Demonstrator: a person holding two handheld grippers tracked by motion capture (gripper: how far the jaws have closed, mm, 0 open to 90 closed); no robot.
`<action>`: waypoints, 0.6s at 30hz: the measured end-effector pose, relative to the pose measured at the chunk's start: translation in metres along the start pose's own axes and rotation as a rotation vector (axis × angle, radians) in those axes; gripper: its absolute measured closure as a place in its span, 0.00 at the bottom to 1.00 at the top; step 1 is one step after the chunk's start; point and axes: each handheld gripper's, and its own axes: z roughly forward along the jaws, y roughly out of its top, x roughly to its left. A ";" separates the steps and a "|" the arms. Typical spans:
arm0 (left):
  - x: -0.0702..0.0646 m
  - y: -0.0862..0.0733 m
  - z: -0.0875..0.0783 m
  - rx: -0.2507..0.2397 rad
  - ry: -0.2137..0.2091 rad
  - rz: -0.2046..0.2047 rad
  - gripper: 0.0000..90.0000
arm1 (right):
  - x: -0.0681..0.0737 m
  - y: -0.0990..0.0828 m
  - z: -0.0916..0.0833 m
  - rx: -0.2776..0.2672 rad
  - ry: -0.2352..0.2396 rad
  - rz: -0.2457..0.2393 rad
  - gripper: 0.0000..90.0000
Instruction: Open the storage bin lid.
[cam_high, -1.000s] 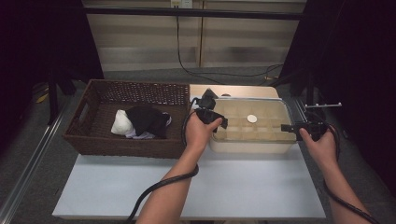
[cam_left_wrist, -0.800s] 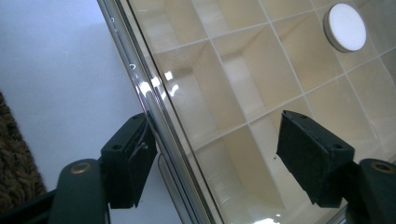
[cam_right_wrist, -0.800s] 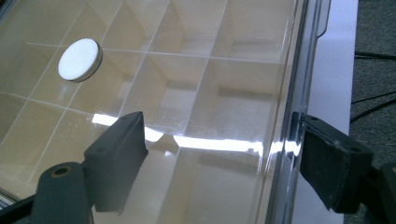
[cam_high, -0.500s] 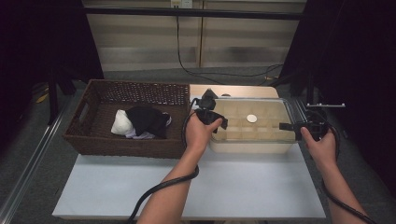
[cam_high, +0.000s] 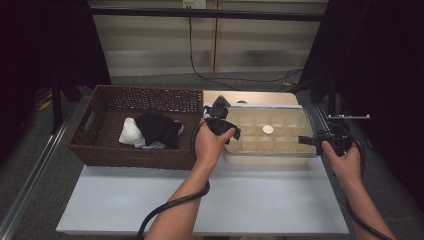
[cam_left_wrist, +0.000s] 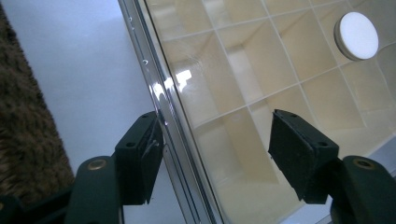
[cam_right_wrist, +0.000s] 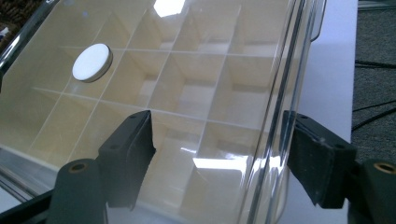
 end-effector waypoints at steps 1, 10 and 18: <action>0.000 -0.001 -0.002 -0.001 0.001 0.002 0.41 | 0.001 -0.001 0.000 -0.004 0.003 0.001 0.29; -0.002 -0.011 -0.009 -0.008 0.003 0.020 0.45 | 0.007 -0.011 -0.007 0.002 0.006 -0.013 0.29; -0.004 -0.021 -0.013 -0.020 -0.029 0.025 0.46 | 0.005 -0.022 -0.015 -0.017 0.030 -0.003 0.29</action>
